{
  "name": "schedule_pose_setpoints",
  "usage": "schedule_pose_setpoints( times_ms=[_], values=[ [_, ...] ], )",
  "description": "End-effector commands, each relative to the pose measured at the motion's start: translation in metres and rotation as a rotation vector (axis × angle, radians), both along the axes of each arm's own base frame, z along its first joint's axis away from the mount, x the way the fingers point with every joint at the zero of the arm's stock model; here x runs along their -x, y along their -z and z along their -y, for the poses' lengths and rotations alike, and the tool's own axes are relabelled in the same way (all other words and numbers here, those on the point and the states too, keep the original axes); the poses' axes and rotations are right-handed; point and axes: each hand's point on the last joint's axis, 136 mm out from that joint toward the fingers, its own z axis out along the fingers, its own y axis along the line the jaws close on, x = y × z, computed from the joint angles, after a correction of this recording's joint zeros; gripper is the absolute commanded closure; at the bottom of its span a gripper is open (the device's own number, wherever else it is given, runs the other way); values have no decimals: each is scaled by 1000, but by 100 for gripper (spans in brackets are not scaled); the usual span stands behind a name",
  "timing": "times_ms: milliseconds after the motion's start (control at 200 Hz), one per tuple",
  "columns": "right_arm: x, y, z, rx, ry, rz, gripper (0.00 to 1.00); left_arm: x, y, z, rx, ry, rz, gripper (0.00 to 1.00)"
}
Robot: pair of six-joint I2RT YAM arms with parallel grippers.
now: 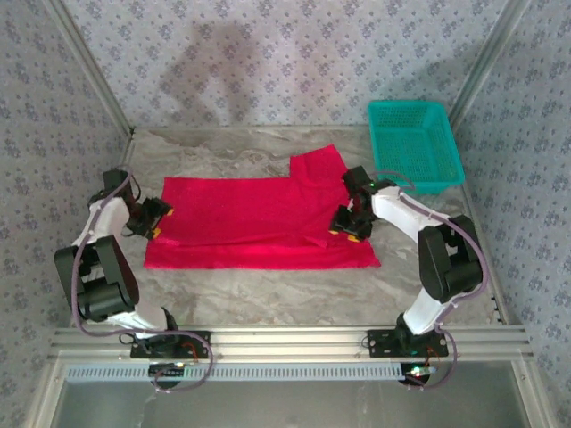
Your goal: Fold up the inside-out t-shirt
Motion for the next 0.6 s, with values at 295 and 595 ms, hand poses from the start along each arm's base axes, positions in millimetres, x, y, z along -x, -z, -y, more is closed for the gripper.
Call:
schedule_pose_setpoints(
  times_ms=[295, 595],
  values=[
    [26, 8, -47, 134, -139, -49, 43, -14, -10, 11, 8, 44, 29, 38],
    [34, 17, -40, 179, -161, -88, 41, -17, -6, 15, 20, 53, 23, 38]
  ],
)
